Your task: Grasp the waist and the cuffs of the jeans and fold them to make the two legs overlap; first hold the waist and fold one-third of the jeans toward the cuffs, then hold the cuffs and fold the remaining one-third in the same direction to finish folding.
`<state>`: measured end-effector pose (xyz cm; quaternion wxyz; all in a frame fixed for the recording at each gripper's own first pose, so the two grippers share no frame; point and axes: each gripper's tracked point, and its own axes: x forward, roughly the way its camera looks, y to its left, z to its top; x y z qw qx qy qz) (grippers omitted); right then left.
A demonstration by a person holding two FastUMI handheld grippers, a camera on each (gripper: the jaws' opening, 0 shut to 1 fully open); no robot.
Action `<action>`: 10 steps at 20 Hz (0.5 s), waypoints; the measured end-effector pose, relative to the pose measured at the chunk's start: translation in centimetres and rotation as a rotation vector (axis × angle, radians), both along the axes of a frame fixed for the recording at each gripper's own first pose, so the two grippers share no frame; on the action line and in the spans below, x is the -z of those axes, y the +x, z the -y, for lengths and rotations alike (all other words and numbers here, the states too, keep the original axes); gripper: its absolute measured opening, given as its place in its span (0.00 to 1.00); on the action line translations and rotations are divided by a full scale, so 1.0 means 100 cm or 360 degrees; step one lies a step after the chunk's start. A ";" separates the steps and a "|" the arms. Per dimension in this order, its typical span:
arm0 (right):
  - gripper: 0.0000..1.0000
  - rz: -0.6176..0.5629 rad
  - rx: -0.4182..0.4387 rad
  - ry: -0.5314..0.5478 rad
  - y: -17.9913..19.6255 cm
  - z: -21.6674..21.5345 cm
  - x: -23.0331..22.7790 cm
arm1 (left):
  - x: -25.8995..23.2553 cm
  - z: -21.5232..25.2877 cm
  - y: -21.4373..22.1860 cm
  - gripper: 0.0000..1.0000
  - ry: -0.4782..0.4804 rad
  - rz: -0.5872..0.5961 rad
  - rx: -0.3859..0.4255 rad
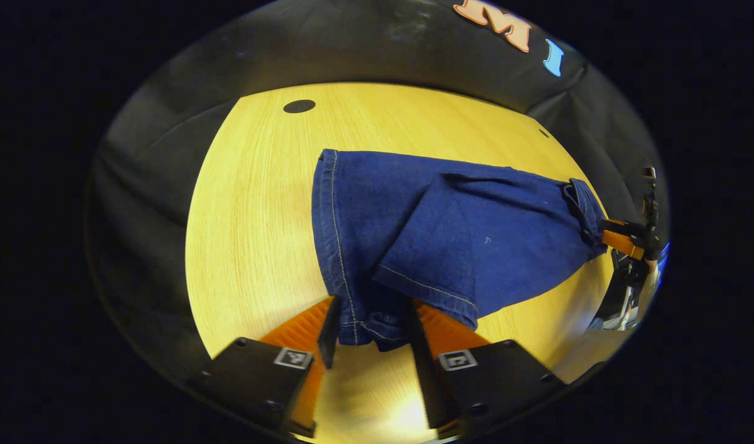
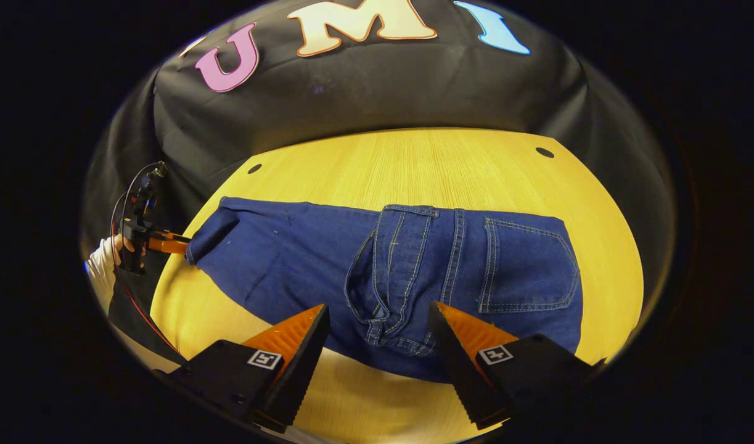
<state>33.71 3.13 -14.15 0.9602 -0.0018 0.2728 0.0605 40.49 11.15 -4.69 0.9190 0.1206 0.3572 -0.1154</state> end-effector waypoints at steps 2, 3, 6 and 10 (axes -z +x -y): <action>0.95 -0.0003 -0.0003 0.0012 0.001 -0.001 0.000 | 0.003 0.007 -0.002 0.35 -0.0096 -0.0002 -0.0020; 0.95 -0.0002 -0.0005 0.0013 0.000 -0.002 0.001 | 0.002 0.008 -0.002 0.22 -0.0151 0.0017 -0.0037; 0.95 0.0003 0.0001 0.0010 -0.002 -0.001 -0.003 | 0.001 0.011 -0.002 0.06 -0.0318 0.0058 -0.0172; 1.00 0.0085 0.0051 0.0037 -0.006 0.008 -0.023 | -0.009 0.015 -0.004 0.01 -0.0195 0.0089 -0.0278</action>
